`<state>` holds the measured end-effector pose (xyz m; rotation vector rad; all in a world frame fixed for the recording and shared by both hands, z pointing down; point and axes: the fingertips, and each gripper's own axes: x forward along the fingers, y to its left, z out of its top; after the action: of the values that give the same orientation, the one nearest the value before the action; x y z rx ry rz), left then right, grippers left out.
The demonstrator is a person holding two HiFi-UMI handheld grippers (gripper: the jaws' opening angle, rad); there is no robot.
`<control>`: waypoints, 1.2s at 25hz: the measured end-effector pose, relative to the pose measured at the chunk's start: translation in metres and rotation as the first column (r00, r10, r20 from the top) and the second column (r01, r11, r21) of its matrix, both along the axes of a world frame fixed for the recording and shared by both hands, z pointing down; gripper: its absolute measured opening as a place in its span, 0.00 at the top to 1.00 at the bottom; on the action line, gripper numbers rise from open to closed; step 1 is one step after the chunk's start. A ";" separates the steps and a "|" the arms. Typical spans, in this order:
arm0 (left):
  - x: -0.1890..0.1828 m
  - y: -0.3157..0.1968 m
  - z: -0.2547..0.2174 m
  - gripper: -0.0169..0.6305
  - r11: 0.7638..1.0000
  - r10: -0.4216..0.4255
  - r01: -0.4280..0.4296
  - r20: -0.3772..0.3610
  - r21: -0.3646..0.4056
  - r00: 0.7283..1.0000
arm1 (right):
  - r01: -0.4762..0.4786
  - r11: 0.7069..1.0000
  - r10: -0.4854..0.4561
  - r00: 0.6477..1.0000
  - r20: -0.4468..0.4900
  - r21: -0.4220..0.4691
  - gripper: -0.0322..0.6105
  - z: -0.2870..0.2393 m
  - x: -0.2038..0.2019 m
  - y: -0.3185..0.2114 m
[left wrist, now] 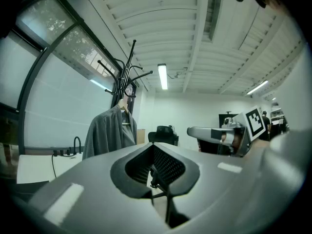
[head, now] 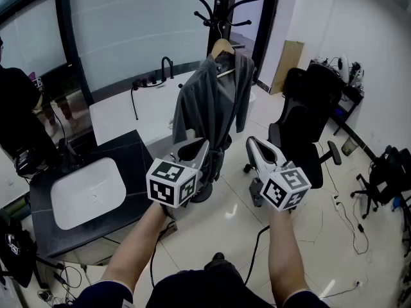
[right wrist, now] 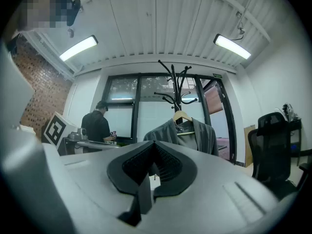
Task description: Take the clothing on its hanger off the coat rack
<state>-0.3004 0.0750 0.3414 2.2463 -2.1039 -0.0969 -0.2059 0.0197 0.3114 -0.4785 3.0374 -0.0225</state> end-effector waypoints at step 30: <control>-0.023 -0.118 -0.041 0.95 0.990 -0.142 0.140 0.090 0.025 0.986 | 0.117 0.993 -0.117 0.993 0.032 -0.010 0.95 -0.019 -0.023 -0.119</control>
<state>-0.3234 -0.0431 0.3000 2.1487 -2.3171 -0.0199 -0.2285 -0.0993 0.2924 -0.2969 3.0317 -0.0543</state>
